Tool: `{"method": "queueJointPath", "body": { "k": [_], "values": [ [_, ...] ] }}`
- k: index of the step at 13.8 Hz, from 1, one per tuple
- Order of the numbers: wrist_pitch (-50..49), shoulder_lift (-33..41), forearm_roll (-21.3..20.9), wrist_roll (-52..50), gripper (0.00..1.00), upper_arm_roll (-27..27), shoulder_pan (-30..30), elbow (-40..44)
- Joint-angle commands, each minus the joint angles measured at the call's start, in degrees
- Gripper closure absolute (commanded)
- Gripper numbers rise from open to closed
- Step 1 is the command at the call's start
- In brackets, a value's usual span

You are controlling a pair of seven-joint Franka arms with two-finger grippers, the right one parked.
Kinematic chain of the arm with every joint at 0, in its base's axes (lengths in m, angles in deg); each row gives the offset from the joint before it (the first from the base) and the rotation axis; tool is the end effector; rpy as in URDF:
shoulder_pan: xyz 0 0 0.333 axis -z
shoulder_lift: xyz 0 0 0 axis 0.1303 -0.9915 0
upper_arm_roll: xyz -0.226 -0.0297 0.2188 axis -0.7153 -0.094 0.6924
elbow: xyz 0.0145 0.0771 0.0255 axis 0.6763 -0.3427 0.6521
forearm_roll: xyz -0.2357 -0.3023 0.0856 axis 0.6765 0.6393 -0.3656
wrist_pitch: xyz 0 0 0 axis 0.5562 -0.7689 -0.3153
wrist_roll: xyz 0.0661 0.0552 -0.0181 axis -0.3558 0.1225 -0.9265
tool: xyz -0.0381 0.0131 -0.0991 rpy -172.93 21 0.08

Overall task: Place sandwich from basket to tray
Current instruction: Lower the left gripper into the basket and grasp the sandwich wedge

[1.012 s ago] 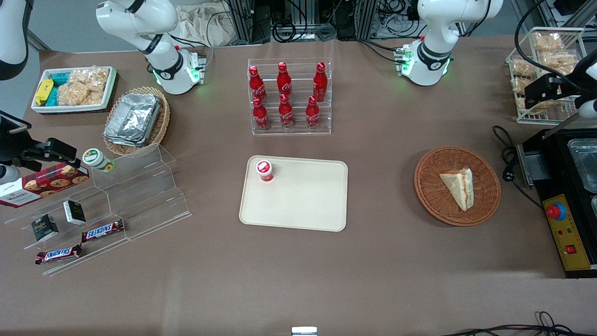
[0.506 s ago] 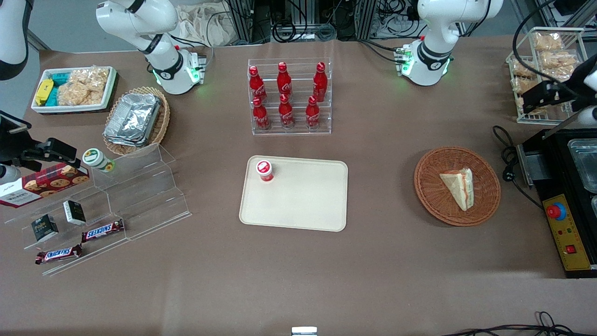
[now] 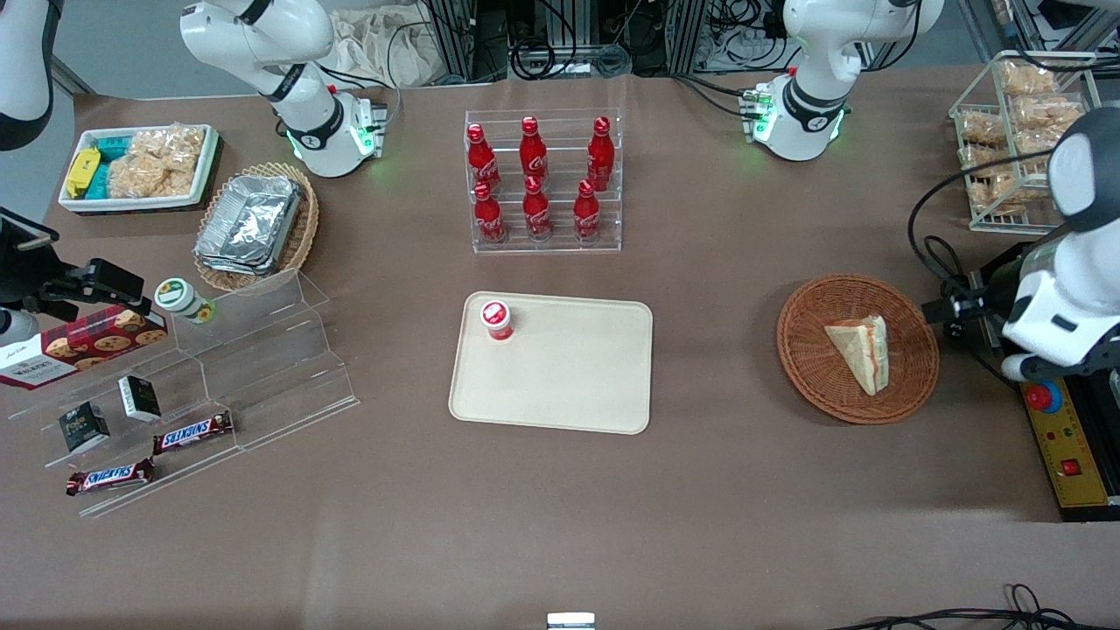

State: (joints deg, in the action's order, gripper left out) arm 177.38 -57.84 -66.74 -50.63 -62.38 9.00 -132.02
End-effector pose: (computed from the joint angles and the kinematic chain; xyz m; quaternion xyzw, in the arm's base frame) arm 0.6063 0.0105 0.4763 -0.9914 -0.1019 0.0758 0.0323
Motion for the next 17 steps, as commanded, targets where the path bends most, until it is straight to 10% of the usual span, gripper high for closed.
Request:
{"method": "queueJointPath", "body": {
  "k": [1, 14, 17],
  "values": [
    [10.1, 2.1, 2.4, -2.9, 0.0, 0.0, -1.8, -10.3],
    [42.5, -7.0, 5.9, -7.2, 0.01, -0.2, -2.3, -30.0],
    [41.9, -6.8, 6.2, -7.4, 0.33, -0.2, -2.5, -29.7]
  ]
}}
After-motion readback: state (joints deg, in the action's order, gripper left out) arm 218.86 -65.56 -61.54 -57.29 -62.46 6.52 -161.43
